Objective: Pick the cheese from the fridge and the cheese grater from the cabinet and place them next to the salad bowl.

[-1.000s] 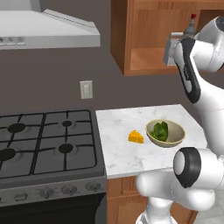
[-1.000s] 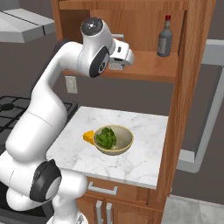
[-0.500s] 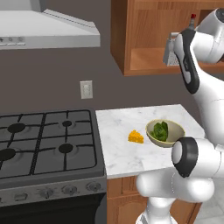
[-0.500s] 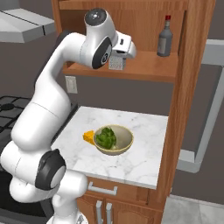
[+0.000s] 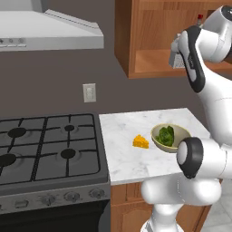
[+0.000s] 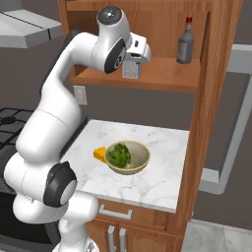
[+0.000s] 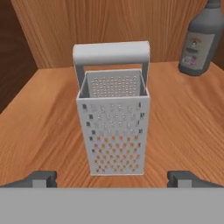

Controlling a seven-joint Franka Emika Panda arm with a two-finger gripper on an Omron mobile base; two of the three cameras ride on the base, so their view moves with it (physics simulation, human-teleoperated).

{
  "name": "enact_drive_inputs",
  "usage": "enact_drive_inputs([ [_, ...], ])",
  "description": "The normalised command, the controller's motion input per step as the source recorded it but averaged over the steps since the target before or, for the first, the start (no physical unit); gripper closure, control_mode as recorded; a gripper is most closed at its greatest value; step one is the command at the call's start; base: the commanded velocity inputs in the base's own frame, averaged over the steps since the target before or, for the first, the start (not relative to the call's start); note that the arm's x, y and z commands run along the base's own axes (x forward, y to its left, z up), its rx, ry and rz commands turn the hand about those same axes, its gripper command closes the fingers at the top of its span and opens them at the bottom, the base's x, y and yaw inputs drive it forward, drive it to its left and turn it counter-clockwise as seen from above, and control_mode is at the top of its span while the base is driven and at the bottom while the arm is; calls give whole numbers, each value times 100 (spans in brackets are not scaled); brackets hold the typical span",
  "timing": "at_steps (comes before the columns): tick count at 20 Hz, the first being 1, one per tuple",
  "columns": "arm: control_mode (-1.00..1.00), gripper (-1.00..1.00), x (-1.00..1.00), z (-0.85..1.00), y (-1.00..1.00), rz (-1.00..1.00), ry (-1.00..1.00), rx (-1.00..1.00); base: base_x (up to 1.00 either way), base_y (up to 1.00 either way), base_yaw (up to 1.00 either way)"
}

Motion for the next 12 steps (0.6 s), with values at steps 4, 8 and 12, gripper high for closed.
enact_drive_inputs([
  [4, -100, -100, 20, -1, 3, 7, 0, 0, 0, 0, 0],
  [8, -100, -100, 31, 0, 0, 4, 0, 0, 0, 0, 0],
  [12, -100, -100, 21, 0, 0, 0, 0, 0, 0, 0, 0],
])
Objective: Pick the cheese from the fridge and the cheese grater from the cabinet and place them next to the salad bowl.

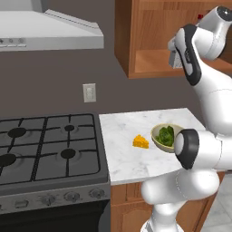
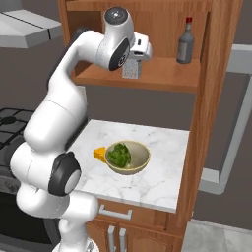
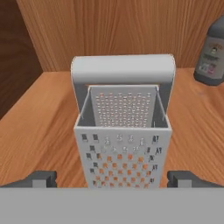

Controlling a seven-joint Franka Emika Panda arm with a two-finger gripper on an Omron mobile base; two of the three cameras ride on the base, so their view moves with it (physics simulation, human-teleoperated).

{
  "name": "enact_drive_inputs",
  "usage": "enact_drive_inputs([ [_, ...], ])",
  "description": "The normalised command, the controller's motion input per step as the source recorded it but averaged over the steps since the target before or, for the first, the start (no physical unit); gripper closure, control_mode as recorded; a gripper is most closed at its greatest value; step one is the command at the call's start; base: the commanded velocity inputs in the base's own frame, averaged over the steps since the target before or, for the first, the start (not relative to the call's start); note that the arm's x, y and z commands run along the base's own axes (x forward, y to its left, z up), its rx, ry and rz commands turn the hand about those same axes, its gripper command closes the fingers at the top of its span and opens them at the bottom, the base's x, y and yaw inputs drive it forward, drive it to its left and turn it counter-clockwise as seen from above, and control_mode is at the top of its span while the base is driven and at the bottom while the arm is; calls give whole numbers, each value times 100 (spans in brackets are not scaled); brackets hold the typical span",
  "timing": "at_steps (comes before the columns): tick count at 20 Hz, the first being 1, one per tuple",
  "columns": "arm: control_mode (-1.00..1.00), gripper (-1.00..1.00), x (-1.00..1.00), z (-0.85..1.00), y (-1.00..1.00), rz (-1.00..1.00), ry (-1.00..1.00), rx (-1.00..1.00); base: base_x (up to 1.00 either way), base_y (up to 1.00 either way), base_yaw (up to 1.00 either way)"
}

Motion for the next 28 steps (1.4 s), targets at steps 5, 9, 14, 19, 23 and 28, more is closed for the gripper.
enact_drive_inputs([
  [5, -100, -100, 11, 0, 0, 0, 0, -3, 0, 0, 0],
  [9, -100, -100, 8, 0, 0, 0, 0, -2, 0, 0, 0],
  [14, -100, -100, 5, 0, -4, 0, -1, -4, 0, 0, 0],
  [19, -100, -100, 0, 1, -5, 0, -7, -4, 0, 0, 0],
  [23, -100, -100, -1, 0, 0, 0, -10, -5, 0, 0, 0],
  [28, -100, -100, 5, 0, 0, -3, -2, -3, 0, 0, 0],
])
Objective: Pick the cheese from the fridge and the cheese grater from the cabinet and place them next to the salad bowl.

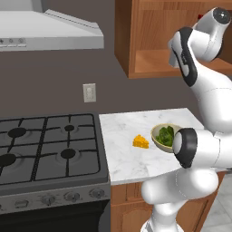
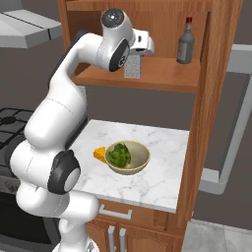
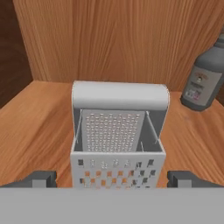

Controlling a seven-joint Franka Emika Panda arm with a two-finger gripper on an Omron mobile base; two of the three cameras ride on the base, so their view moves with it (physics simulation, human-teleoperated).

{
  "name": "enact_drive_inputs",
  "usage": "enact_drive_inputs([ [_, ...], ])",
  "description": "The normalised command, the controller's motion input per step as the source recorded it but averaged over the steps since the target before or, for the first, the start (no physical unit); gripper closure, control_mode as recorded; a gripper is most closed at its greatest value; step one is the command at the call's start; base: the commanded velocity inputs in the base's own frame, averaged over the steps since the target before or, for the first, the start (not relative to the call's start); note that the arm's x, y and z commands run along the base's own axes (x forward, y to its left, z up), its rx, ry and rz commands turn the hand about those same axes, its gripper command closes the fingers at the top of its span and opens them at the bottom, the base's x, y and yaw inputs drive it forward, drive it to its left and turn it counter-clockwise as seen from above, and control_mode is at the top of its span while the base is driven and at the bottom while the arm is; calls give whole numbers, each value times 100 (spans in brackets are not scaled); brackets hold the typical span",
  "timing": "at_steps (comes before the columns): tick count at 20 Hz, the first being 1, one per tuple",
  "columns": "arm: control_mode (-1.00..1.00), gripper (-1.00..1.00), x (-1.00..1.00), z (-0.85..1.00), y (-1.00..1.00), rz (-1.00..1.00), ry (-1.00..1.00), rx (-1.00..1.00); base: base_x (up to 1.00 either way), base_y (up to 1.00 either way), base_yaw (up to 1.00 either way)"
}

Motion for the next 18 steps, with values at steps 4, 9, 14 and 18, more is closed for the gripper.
enact_drive_inputs([
  [4, -100, -100, 13, -1, 0, -5, 0, -1, 0, 0, 0],
  [9, -100, -100, 13, 0, -3, -6, 0, 0, 0, 0, 0],
  [14, -100, -100, 10, -1, -5, -6, 0, 0, 0, 0, 0],
  [18, -100, -100, 9, -3, -3, -6, 0, 0, 0, 0, 0],
])
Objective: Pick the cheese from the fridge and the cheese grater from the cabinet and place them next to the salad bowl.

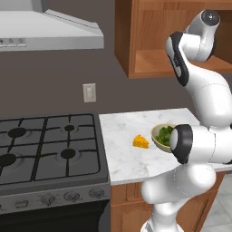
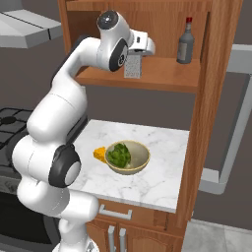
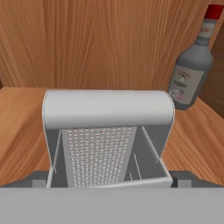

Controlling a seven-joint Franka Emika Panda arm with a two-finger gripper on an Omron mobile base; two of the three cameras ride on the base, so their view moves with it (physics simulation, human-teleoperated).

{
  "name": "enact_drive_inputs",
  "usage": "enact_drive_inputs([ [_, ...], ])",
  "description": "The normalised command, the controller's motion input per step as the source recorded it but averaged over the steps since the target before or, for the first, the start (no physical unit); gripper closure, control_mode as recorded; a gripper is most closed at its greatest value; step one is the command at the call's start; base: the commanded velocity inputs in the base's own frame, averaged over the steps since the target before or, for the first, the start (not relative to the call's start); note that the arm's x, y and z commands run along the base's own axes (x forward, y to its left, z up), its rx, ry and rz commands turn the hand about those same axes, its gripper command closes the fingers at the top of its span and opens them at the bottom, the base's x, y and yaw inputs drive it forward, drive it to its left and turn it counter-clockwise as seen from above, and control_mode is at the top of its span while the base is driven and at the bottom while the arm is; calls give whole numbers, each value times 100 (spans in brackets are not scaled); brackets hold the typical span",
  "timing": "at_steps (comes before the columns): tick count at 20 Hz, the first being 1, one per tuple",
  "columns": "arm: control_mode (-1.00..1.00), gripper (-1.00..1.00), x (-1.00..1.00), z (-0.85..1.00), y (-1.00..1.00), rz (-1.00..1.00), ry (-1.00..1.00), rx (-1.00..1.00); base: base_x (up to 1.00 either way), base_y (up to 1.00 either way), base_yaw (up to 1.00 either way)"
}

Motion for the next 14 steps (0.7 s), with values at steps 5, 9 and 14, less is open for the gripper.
enact_drive_inputs([
  [5, -100, -100, 4, -8, -1, -4, 0, 0, 0, 0, 0],
  [9, -100, 100, 0, -10, 0, -1, 0, 0, 0, 0, 0],
  [14, -100, 100, 0, -10, -2, 0, 0, 2, 0, 0, 0],
])
